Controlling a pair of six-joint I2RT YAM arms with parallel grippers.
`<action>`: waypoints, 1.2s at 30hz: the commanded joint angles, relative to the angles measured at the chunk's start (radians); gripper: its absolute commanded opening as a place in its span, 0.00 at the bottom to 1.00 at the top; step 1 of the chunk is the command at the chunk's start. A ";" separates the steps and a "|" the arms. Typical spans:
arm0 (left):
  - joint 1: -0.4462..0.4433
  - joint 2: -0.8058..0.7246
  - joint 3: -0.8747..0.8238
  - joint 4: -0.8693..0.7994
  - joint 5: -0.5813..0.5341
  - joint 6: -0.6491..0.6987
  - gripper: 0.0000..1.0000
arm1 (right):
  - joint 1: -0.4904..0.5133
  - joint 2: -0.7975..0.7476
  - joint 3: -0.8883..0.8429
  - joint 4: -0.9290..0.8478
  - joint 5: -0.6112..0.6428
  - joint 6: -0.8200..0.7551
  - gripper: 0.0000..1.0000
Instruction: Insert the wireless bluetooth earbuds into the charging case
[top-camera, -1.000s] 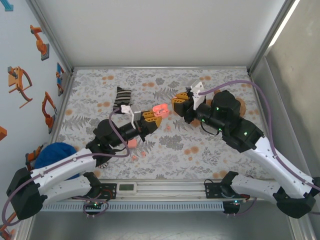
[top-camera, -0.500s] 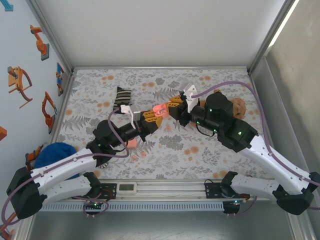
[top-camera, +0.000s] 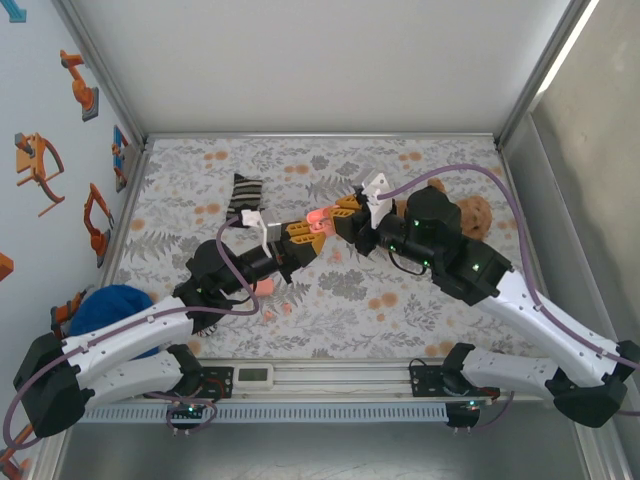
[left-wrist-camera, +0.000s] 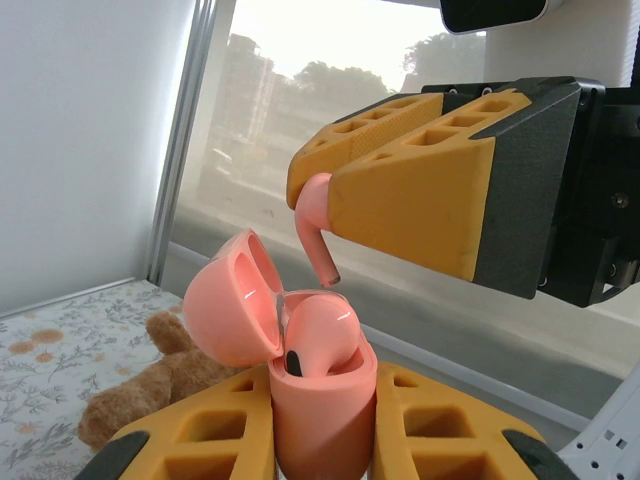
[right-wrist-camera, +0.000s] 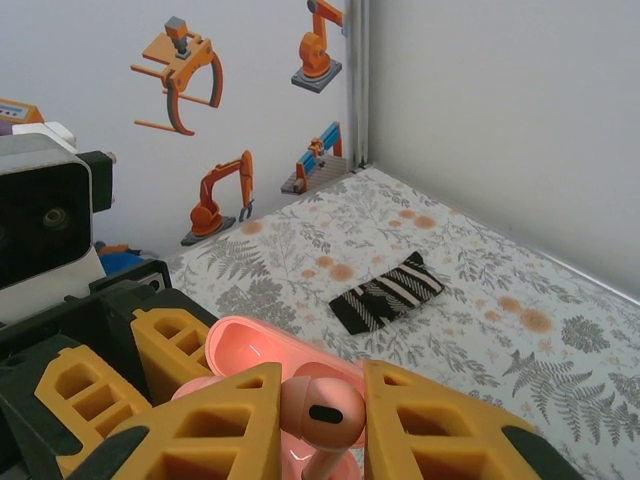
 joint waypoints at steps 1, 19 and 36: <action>-0.006 -0.006 0.025 0.052 -0.003 -0.013 0.00 | 0.009 0.004 -0.018 0.016 0.025 -0.016 0.22; -0.009 -0.011 0.015 0.066 -0.042 -0.011 0.00 | 0.028 0.001 -0.034 -0.005 0.047 -0.032 0.22; -0.011 0.009 0.005 0.077 -0.033 -0.013 0.00 | 0.031 0.018 0.031 -0.033 0.042 0.023 0.42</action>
